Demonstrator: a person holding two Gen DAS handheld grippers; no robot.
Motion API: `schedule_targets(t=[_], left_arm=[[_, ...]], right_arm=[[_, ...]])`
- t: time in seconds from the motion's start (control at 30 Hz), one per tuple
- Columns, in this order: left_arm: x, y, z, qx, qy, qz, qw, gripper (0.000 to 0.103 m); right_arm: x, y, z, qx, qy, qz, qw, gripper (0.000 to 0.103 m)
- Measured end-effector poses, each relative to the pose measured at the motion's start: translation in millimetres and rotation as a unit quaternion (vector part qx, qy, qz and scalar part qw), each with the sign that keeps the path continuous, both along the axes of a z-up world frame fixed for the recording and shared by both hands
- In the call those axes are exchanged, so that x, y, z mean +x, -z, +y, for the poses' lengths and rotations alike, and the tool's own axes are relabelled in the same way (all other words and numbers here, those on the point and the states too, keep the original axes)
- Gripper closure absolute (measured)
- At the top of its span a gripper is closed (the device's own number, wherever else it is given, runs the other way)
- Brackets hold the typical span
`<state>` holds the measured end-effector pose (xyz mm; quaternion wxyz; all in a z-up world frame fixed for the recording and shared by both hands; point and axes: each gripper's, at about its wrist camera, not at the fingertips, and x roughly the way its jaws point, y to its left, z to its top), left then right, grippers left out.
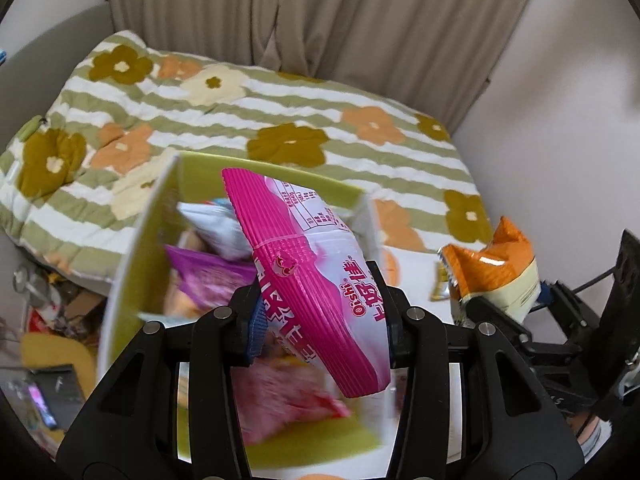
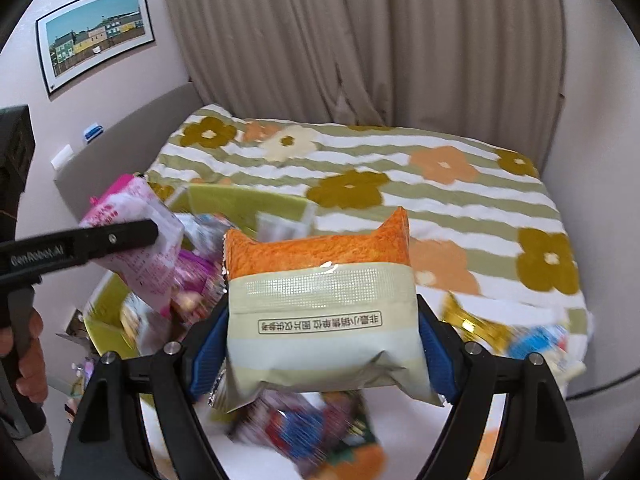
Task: Organize snacks
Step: 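Carry both bags into the box and open both tools to release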
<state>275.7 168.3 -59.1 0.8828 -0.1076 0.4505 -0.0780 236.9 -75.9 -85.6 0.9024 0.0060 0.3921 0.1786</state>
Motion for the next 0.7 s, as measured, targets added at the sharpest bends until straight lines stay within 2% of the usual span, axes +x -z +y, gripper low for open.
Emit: schedule_targets(t=[0.2, 0.27, 0.3, 0.33, 0.4, 0.5, 0.7], left_arm=[[30.5, 24.0, 33.0, -0.002, 0.037, 0.042, 0.9984, 0.062], [35.2, 31.6, 34.8, 0.010, 0.049, 0.054, 0.9973, 0.046], [35.9, 34.1, 36.4, 0.019, 0.050, 0.055, 0.9971, 0.023], [34.3, 34.0, 39.0, 0.024, 0.051, 0.047, 0.9973, 0.009], [31.2, 30.3, 46.3, 0.028, 0.050, 0.032, 0.9979, 0.004], [29.5, 26.8, 56.5, 0.017, 0.062, 0.023, 0.9977, 0.003], [31.9, 37.7, 71.1, 0.027, 0.064, 0.030, 0.9972, 0.003]], right_arm=[[29.4, -2.0, 53.0, 0.005, 0.002, 0.004, 1.000, 0.023], [36.9, -0.3, 63.5, 0.004, 0.009, 0.006, 1.000, 0.023], [40.7, 1.4, 68.2, 0.004, 0.014, 0.009, 1.000, 0.023], [42.9, 1.8, 71.0, 0.003, 0.018, 0.013, 1.000, 0.023], [48.2, 5.1, 76.2, 0.000, 0.025, 0.019, 1.000, 0.023], [55.8, 7.9, 83.9, -0.005, 0.034, 0.026, 0.999, 0.023], [69.3, 13.5, 102.9, -0.014, 0.038, 0.042, 0.998, 0.023]])
